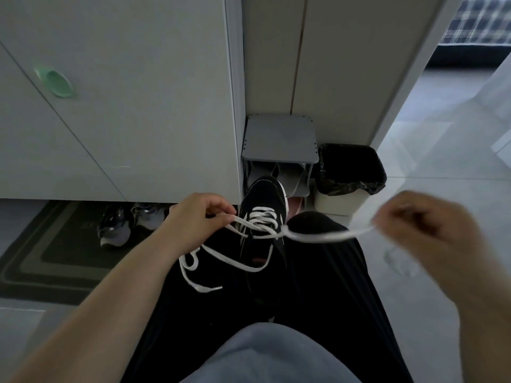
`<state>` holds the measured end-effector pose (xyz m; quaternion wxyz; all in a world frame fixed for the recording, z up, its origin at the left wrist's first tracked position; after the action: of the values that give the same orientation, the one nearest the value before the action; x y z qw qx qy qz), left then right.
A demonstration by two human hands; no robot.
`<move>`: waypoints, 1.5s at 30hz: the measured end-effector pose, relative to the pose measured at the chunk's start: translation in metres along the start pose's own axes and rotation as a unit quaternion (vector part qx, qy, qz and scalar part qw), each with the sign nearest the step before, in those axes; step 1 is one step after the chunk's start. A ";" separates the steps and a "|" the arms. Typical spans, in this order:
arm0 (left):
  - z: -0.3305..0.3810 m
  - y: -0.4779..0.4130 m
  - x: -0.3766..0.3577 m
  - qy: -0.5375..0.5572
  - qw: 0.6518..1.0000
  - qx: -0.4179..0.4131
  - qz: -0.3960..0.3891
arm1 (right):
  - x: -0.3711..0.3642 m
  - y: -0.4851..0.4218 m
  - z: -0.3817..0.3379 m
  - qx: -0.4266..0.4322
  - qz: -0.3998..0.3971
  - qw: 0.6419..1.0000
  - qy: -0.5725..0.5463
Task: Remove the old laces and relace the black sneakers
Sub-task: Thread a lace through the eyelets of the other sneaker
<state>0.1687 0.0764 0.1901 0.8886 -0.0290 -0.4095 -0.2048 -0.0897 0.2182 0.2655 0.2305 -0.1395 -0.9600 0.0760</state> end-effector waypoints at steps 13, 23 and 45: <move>0.025 0.025 0.000 -0.196 0.952 -0.097 0.214 | -0.154 -0.023 0.032 -0.020 -0.172 0.948 0.268; 0.028 0.013 -0.024 -0.190 0.971 -0.062 0.132 | -0.111 -0.014 0.036 -0.082 -0.175 0.974 0.120; -0.003 0.061 -0.028 -0.135 0.970 -0.167 0.115 | -0.061 -0.003 0.023 -0.037 -0.095 0.987 0.127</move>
<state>0.1785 0.1414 0.1748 0.8255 -0.2506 -0.4795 -0.1611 -0.0483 0.1949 0.2203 0.3514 -0.0650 -0.9340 -0.0005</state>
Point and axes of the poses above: each hand's wrist, its own y-axis away from the middle knuckle, its own x-axis out of the back of the hand, z = x × y, the point moved 7 cm from there along -y, towards the middle knuckle, and after that the axes turned 1 degree about x, right-handed, at the moved point
